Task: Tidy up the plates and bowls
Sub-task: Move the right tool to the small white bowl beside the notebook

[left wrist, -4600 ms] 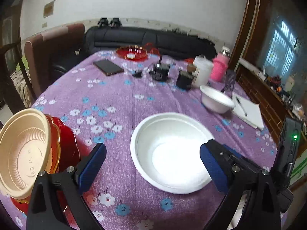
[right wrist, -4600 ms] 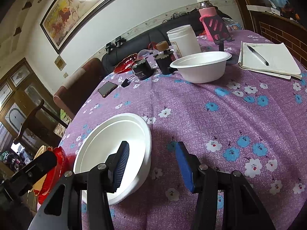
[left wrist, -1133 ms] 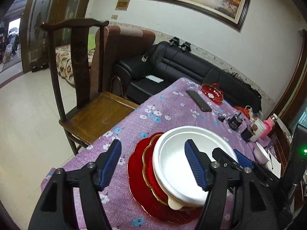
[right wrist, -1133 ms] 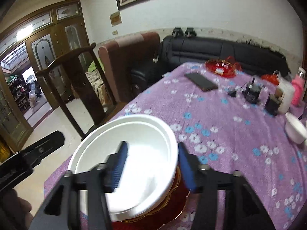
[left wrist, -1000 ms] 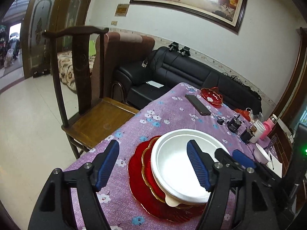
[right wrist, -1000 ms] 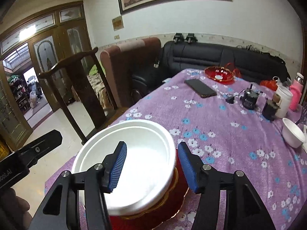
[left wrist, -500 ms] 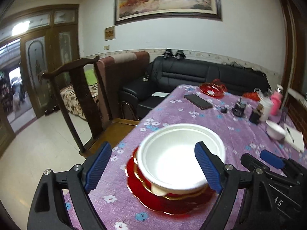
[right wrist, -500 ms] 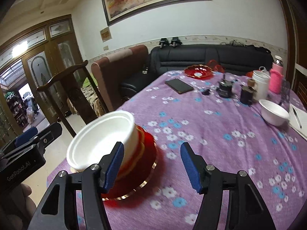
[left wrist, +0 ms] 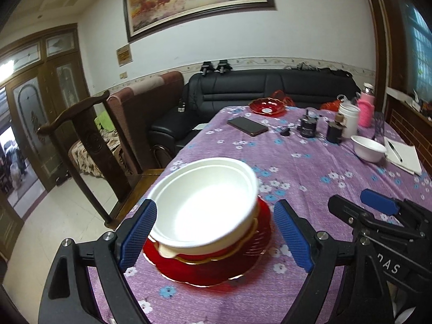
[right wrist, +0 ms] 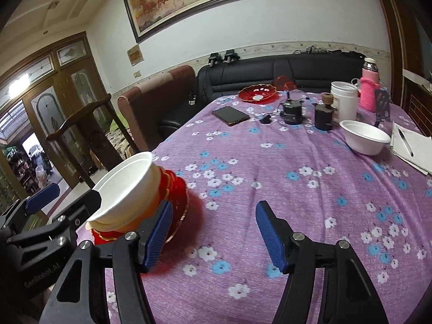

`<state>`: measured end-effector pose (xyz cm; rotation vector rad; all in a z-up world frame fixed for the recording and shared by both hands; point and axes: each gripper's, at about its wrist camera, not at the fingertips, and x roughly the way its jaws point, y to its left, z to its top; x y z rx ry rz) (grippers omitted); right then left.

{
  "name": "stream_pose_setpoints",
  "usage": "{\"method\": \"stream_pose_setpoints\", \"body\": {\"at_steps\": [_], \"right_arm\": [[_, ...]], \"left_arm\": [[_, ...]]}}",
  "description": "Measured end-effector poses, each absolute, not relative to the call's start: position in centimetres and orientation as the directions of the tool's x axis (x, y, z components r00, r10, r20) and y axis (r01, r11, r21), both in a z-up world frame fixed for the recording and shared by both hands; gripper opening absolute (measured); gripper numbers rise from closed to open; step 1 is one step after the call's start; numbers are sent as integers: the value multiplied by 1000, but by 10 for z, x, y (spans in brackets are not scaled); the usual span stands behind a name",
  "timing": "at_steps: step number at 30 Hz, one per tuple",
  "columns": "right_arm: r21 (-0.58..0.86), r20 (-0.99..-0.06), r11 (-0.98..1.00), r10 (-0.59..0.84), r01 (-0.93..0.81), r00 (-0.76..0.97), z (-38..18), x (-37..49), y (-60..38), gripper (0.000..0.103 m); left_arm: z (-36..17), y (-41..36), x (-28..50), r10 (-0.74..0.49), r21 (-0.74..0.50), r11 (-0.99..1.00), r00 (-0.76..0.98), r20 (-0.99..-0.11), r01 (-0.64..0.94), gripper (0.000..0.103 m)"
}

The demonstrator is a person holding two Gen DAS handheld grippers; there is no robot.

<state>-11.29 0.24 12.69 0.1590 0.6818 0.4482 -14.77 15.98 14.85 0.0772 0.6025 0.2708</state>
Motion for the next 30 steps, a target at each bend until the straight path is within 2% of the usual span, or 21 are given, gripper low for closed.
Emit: {"method": "stream_pose_setpoints", "body": {"at_steps": [19,30], "right_arm": [[367,-595,912,381,-183,707,108,-105,-92,70],[397,-654,916,232,65,720,97,-96,-188,70]], "left_arm": [[142,82,-126,185,222,973,799,-572,-67,88],[120,22,-64,-71,48,989,743,-665,138,88]]}}
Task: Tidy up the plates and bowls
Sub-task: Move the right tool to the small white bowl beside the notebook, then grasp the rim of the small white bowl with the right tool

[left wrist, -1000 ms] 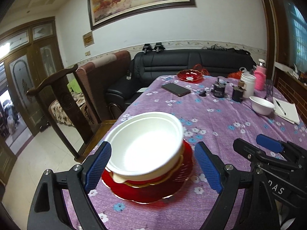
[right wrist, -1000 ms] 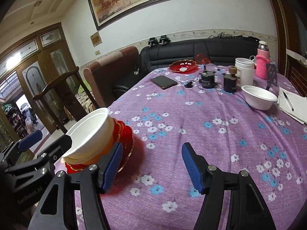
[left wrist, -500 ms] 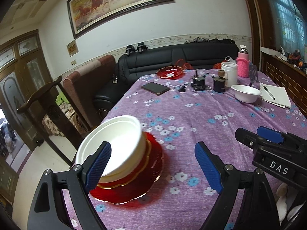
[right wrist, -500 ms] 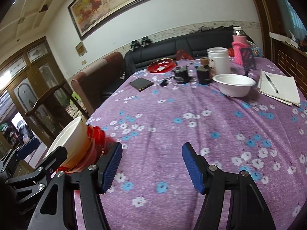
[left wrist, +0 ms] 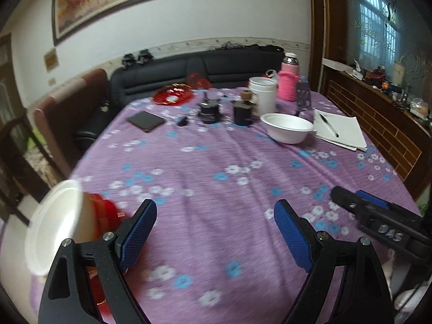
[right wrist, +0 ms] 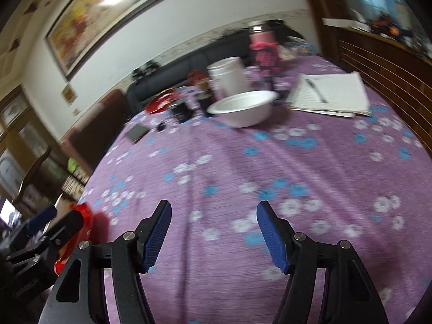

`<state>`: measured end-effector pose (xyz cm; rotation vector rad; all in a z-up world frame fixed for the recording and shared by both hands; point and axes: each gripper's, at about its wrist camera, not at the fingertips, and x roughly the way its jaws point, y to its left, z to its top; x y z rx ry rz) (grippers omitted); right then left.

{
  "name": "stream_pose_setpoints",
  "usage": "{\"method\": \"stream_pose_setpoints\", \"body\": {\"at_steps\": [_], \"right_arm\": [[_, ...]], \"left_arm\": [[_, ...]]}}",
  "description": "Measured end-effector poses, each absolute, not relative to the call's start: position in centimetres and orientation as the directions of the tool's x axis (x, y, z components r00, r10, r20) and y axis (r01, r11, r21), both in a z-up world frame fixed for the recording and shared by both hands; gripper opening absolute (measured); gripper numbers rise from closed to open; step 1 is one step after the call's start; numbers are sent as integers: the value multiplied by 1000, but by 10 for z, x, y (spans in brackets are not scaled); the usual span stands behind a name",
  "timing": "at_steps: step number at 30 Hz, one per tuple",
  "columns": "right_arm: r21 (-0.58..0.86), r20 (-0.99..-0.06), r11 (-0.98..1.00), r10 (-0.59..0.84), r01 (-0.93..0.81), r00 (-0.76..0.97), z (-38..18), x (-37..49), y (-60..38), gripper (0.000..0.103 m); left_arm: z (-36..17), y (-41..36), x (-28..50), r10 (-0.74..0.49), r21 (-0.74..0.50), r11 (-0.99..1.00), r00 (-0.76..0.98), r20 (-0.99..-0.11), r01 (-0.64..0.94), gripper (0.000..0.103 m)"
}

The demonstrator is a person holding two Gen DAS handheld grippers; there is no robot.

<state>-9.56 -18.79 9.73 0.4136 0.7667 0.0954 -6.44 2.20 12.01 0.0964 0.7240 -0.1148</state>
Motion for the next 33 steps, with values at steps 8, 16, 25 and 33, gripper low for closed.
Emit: {"method": "stream_pose_setpoints", "body": {"at_steps": [8,16,25,33], "right_arm": [[300,-687,934,68,197,723,111,-76,-225,70],[325,-686,906,27,273,727,108,6,-238,70],[395,-766,835,69,383,640,69,115,-255,70],[502,-785,775,222,384,579,39,145,-261,16]], "left_arm": [[73,11,-2,-160,-57,983,670,-725,174,88],[53,48,12,-132,-87,991,698,-704,100,88],[52,65,17,-188,-183,980,668,-720,79,88],[45,71,25,-199,-217,975,635,-747,49,88]]}}
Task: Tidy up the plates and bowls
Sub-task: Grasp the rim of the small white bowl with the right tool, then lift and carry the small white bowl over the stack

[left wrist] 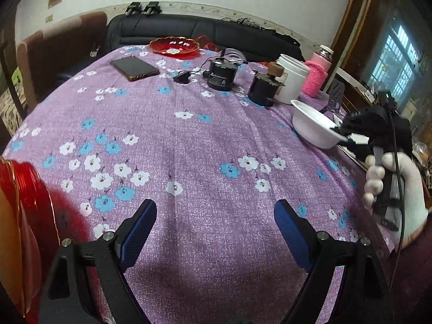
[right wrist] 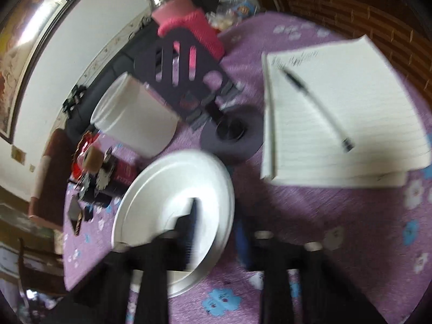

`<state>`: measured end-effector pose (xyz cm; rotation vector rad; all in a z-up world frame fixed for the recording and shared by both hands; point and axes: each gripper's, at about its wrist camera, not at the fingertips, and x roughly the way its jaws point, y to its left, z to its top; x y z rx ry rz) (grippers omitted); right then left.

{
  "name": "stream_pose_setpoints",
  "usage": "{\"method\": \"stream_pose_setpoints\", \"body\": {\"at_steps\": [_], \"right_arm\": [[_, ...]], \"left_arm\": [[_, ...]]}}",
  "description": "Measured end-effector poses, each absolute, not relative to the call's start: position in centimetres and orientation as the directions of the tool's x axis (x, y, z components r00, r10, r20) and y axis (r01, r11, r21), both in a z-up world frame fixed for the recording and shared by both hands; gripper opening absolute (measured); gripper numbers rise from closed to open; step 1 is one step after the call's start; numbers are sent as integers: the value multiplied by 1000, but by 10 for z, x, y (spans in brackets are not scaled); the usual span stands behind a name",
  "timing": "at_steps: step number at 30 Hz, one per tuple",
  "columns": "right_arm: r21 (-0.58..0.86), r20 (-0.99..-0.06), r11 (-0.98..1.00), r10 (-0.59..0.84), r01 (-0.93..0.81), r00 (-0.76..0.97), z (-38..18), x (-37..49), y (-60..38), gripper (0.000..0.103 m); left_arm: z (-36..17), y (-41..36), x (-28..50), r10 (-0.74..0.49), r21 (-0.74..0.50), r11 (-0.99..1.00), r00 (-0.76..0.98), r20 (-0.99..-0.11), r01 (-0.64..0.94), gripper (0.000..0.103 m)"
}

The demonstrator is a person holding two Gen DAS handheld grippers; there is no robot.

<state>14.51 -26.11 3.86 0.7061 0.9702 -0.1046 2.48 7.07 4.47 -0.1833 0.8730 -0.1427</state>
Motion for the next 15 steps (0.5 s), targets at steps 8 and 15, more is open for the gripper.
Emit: {"method": "stream_pose_setpoints", "body": {"at_steps": [8,15], "right_arm": [[645,-708,717,428,266,562,40,99,-241,8],[658,-675,733,475,170,564,29,44,-199,15]], "left_arm": [[50,79,23,-196,-238,971,664,-722,28,88],[48,81,25,-209,-259,966,657,-724,22,88]]}}
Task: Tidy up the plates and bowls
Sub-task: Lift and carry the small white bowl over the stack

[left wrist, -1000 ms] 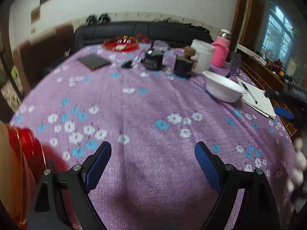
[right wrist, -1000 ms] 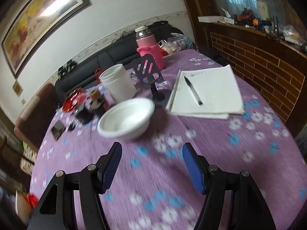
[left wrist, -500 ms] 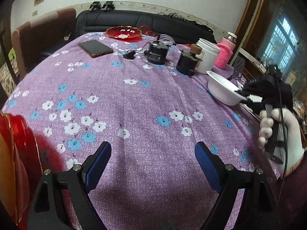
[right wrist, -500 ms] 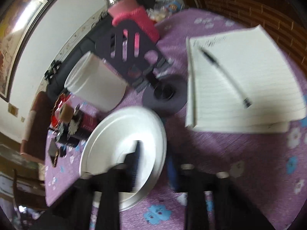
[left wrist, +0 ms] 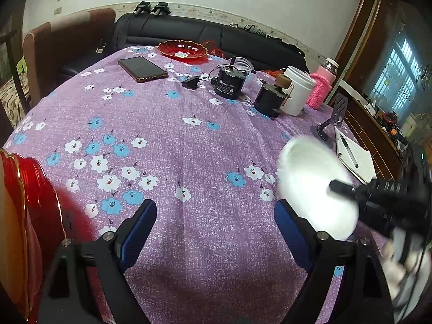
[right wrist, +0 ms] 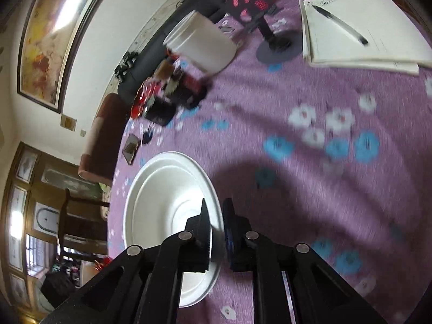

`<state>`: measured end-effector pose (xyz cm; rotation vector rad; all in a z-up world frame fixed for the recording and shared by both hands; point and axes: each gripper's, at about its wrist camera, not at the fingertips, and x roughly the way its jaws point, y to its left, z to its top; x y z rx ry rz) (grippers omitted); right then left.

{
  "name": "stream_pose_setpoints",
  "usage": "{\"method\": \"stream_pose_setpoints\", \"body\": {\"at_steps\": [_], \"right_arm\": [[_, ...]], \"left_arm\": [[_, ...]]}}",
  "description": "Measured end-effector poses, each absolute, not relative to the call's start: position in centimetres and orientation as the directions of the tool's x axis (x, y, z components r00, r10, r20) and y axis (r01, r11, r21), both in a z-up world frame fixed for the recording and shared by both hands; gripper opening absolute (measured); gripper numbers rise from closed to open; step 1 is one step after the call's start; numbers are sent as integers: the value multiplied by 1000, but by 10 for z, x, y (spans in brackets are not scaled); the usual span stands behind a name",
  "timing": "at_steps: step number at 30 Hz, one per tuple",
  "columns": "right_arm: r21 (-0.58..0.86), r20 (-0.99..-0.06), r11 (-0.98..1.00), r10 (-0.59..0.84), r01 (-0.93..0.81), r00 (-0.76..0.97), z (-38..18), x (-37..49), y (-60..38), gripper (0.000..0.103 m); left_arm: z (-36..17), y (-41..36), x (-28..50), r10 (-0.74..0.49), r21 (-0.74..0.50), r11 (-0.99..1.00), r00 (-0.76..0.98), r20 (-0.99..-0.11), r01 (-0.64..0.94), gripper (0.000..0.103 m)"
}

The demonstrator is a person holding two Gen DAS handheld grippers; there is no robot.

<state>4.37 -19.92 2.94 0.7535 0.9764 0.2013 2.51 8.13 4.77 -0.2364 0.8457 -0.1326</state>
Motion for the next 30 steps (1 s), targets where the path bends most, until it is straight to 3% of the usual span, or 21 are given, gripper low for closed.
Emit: {"method": "stream_pose_setpoints", "body": {"at_steps": [4,10,15,23,25,26,27,30], "right_arm": [[651,-636,740,409,170,654,20,33,-194,40],[540,-681,832,342,129,648,25,35,-198,40],[546,-667,833,369,88,647,32,35,-195,40],[473,-689,875,296,102,661,35,33,-190,40],[472,-690,876,299,96,659,34,34,-188,40],[458,-697,884,290,96,656,33,35,-186,40],[448,-703,889,284,96,653,31,35,-184,40],[433,-717,897,282,90,638,27,37,-178,36]], "left_arm": [[47,82,25,-234,-273,961,665,-709,46,88],[43,83,32,-263,-315,949,631,-730,31,83],[52,62,50,-233,-312,950,623,-747,-18,83],[25,38,75,-253,-322,947,578,-776,-18,82],[20,39,79,-270,-334,943,571,-776,-9,65],[17,39,82,-284,-341,940,556,-781,2,50],[14,39,84,-298,-346,938,543,-785,15,46],[13,37,86,-297,-338,941,545,-784,28,46]]}}
